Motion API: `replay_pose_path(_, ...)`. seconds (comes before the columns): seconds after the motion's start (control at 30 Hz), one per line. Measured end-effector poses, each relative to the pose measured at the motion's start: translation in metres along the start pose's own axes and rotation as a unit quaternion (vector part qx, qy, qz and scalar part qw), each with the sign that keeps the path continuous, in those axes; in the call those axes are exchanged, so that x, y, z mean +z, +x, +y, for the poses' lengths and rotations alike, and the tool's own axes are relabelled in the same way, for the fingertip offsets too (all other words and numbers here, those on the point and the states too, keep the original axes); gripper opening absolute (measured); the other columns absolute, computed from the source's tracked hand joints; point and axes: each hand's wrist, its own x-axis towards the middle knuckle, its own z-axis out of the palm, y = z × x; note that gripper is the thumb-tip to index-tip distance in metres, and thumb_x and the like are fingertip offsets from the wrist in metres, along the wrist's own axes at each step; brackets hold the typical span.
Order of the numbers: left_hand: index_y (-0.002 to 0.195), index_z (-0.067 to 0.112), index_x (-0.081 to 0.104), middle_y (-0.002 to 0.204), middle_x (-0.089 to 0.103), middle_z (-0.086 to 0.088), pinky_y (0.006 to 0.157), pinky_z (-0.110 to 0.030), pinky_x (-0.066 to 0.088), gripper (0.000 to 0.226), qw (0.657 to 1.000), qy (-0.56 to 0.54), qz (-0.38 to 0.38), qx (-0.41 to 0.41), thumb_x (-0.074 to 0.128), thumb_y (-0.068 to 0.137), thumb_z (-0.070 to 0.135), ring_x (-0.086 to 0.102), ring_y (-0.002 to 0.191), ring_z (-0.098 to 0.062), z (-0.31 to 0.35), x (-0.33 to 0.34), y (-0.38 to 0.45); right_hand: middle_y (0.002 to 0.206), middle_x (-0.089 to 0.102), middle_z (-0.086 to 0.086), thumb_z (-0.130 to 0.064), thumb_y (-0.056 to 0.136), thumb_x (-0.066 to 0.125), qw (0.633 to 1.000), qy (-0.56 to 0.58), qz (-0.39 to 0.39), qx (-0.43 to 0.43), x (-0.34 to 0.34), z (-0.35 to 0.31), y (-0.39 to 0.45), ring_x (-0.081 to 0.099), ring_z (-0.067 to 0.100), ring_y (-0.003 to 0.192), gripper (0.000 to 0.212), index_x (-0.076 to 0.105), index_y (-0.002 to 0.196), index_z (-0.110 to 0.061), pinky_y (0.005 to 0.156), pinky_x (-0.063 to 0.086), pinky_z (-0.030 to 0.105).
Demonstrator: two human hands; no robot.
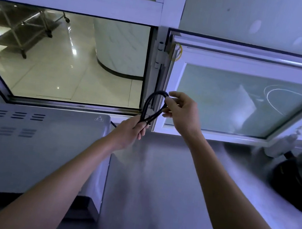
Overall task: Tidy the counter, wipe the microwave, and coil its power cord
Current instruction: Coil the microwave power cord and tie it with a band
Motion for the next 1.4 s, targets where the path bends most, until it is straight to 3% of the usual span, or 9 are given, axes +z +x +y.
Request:
replay_pose_path(0.23, 0.094, 0.000, 0.053, 0.071, 0.058, 0.005, 0.066, -0.033, 0.041, 0.029, 0.997, -0.076, 0.028, -0.016, 0.039, 0.105, 0.022, 0.055, 0.064, -0.017, 0.014, -0.015, 0.015, 0.092, 0.070, 0.001, -0.022, 0.093, 0.065, 0.981, -0.123, 0.092, -0.119, -0.004, -0.034, 0.045, 0.066, 0.012, 0.076, 0.029, 0.067, 0.120, -0.011, 0.075, 0.054, 0.025)
replay_pose_path(0.37, 0.092, 0.006, 0.053, 0.069, 0.055, -0.002, 0.058, -0.017, 0.042, 0.023, 0.992, -0.117, 0.048, -0.012, 0.036, 0.106, 0.014, 0.050, 0.058, -0.013, 0.031, -0.021, 0.024, 0.097, 0.067, 0.002, -0.025, 0.093, 0.065, 0.960, -0.178, 0.135, -0.167, -0.005, -0.052, 0.076, 0.060, 0.012, 0.077, 0.029, 0.066, 0.118, -0.011, 0.073, 0.046, 0.020)
replay_pose_path(0.6, 0.092, 0.007, 0.056, 0.068, 0.059, 0.000, 0.065, -0.023, 0.045, 0.027, 0.993, -0.107, 0.059, 0.001, 0.035, 0.106, 0.016, 0.055, 0.062, -0.013, 0.038, -0.039, 0.037, 0.081, 0.054, 0.009, -0.014, 0.086, 0.058, 0.927, -0.290, 0.132, -0.196, 0.003, -0.072, 0.112, 0.047, 0.025, 0.071, 0.020, 0.060, 0.067, -0.015, 0.060, 0.029, 0.032)
replay_pose_path(0.77, 0.089, 0.008, 0.056, 0.063, 0.058, 0.004, 0.053, -0.012, 0.042, 0.029, 0.990, -0.127, 0.065, -0.004, 0.036, 0.106, 0.017, 0.053, 0.055, -0.007, 0.038, -0.041, 0.037, 0.087, 0.058, 0.008, -0.005, 0.081, 0.058, 0.912, -0.333, 0.127, -0.202, 0.005, -0.074, 0.120, 0.053, 0.025, 0.073, 0.017, 0.073, 0.074, -0.007, 0.062, 0.042, 0.034)
replay_pose_path(0.93, 0.091, 0.007, 0.056, 0.064, 0.058, 0.001, 0.051, -0.011, 0.041, 0.028, 0.990, -0.125, 0.064, -0.007, 0.035, 0.107, 0.016, 0.051, 0.051, -0.003, 0.036, -0.038, 0.034, 0.074, 0.051, 0.006, -0.006, 0.075, 0.051, 0.919, -0.302, 0.125, -0.222, 0.006, -0.075, 0.116, 0.042, 0.021, 0.064, 0.021, 0.057, 0.056, -0.010, 0.054, 0.029, 0.032)
replay_pose_path(1.0, 0.092, 0.006, 0.055, 0.065, 0.057, -0.001, 0.052, -0.011, 0.041, 0.026, 0.988, -0.140, 0.065, -0.009, 0.035, 0.107, 0.014, 0.050, 0.050, -0.003, 0.035, -0.036, 0.034, 0.077, 0.055, 0.007, -0.009, 0.079, 0.052, 0.923, -0.287, 0.123, -0.225, 0.006, -0.077, 0.114, 0.048, 0.023, 0.067, 0.021, 0.060, 0.060, -0.010, 0.056, 0.034, 0.033)
replay_pose_path(1.17, 0.092, 0.007, 0.055, 0.065, 0.058, 0.001, 0.055, -0.013, 0.045, 0.025, 0.982, -0.176, 0.063, -0.020, 0.037, 0.107, 0.015, 0.054, 0.056, -0.006, 0.028, -0.035, 0.025, 0.081, 0.066, 0.004, -0.019, 0.086, 0.061, 0.950, -0.214, 0.126, -0.191, 0.002, -0.067, 0.098, 0.055, 0.012, 0.071, 0.015, 0.071, 0.076, -0.014, 0.062, 0.038, 0.017)
replay_pose_path(1.3, 0.093, 0.007, 0.055, 0.064, 0.060, 0.003, 0.054, -0.015, 0.045, 0.026, 0.985, -0.157, 0.067, -0.024, 0.036, 0.107, 0.018, 0.055, 0.058, -0.009, 0.020, -0.030, 0.013, 0.065, 0.067, -0.013, -0.028, 0.084, 0.070, 0.982, -0.134, 0.105, -0.079, -0.014, -0.028, 0.059, 0.058, -0.004, 0.059, 0.014, 0.071, 0.073, -0.020, 0.055, 0.041, 0.008)
replay_pose_path(1.4, 0.094, 0.009, 0.056, 0.068, 0.061, 0.002, 0.056, -0.016, 0.043, 0.026, 0.991, -0.118, 0.063, -0.029, 0.037, 0.108, 0.019, 0.055, 0.058, -0.007, 0.012, -0.019, 0.003, 0.062, 0.068, -0.005, -0.024, 0.082, 0.073, 0.996, -0.039, 0.080, 0.019, -0.025, 0.013, 0.020, 0.056, 0.007, 0.058, 0.013, 0.074, 0.074, -0.014, 0.060, 0.048, 0.029)
